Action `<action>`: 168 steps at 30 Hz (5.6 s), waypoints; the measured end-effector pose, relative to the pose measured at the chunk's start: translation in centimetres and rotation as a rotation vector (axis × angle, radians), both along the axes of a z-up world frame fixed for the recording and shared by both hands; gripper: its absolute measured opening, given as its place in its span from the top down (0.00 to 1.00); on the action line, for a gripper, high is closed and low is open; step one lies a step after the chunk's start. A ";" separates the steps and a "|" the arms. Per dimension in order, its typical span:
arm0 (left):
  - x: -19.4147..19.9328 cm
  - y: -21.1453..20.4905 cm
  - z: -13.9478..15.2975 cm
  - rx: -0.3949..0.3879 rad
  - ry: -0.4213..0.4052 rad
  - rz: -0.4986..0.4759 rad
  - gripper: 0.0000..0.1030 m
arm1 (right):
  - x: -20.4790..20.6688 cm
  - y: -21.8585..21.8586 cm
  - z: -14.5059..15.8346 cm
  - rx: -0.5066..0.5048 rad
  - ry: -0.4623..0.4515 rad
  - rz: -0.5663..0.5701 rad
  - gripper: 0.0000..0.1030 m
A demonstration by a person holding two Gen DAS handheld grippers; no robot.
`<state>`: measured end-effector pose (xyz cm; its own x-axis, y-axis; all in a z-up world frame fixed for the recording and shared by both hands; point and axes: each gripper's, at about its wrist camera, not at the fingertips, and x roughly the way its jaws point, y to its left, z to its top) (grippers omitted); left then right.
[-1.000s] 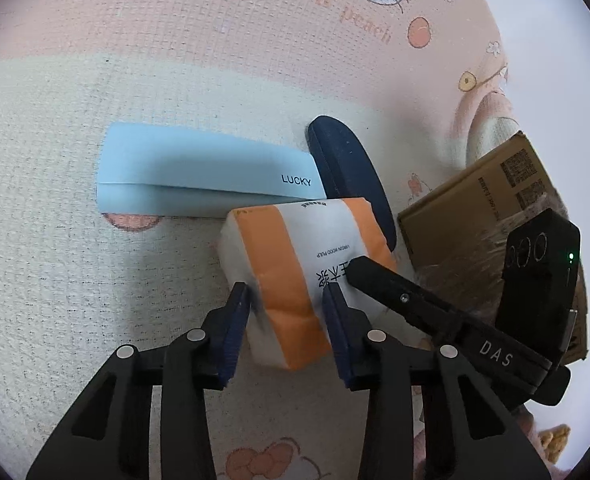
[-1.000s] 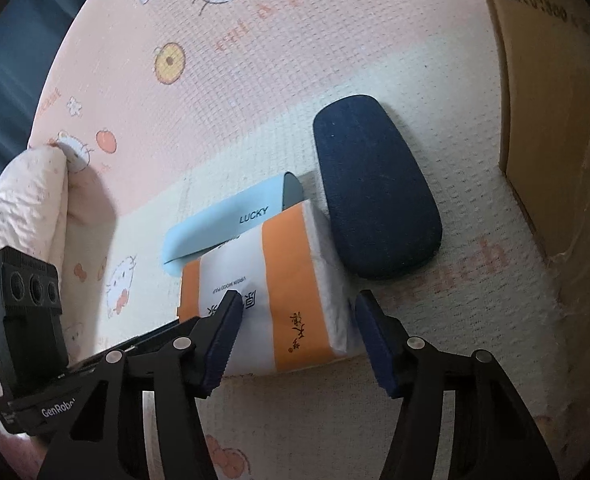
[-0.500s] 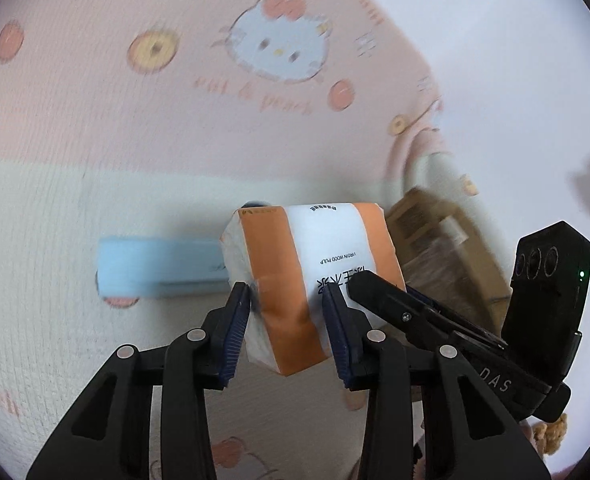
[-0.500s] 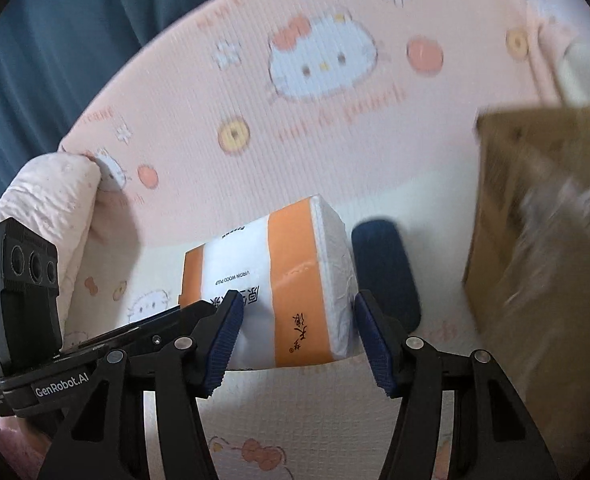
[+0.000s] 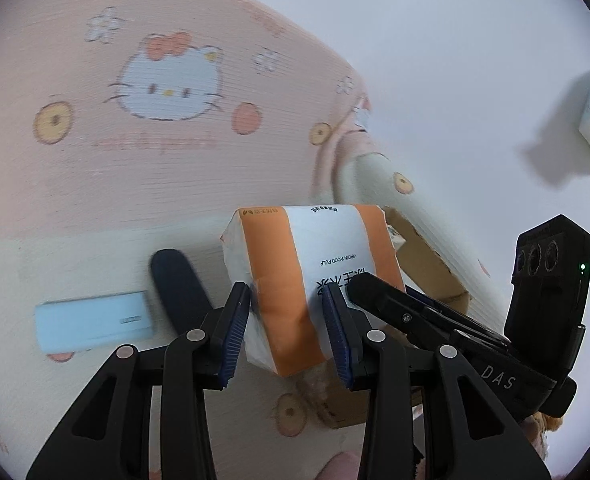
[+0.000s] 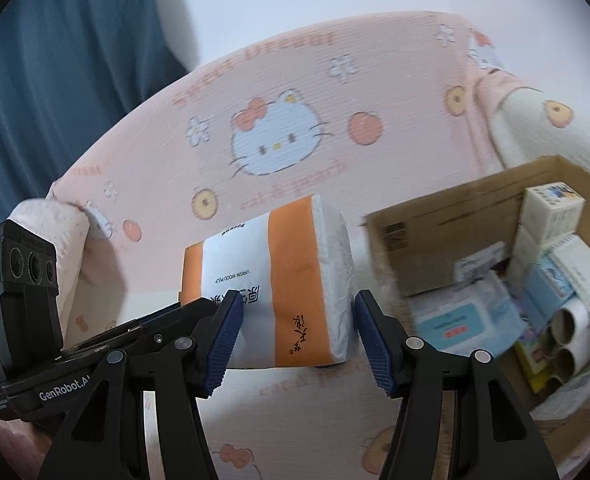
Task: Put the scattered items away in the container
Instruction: 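Lift the tissue pack and carry it over the cardboard box, then lower the tissue pack into the box and open both grippers, then withdraw both grippers from the box toward the mat, then move both grippers down to the blue LUCKY pencil case, then grip the blue LUCKY pencil case with both grippers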
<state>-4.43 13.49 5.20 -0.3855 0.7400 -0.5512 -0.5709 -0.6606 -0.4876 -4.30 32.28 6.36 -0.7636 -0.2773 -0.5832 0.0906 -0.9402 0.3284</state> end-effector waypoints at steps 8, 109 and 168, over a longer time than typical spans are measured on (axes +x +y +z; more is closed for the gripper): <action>0.1 6.5 -0.3 -0.026 0.002 -0.119 0.60 | 1.2 6.9 0.2 -0.029 -0.043 -0.062 0.46; 0.3 -0.3 -4.3 -0.131 0.075 0.061 0.33 | 2.5 -1.0 -0.2 0.507 -0.129 -0.236 0.31; -6.8 -14.2 -18.2 -0.200 -0.286 0.296 0.38 | -7.3 -12.4 -21.7 -0.193 -0.404 0.181 0.55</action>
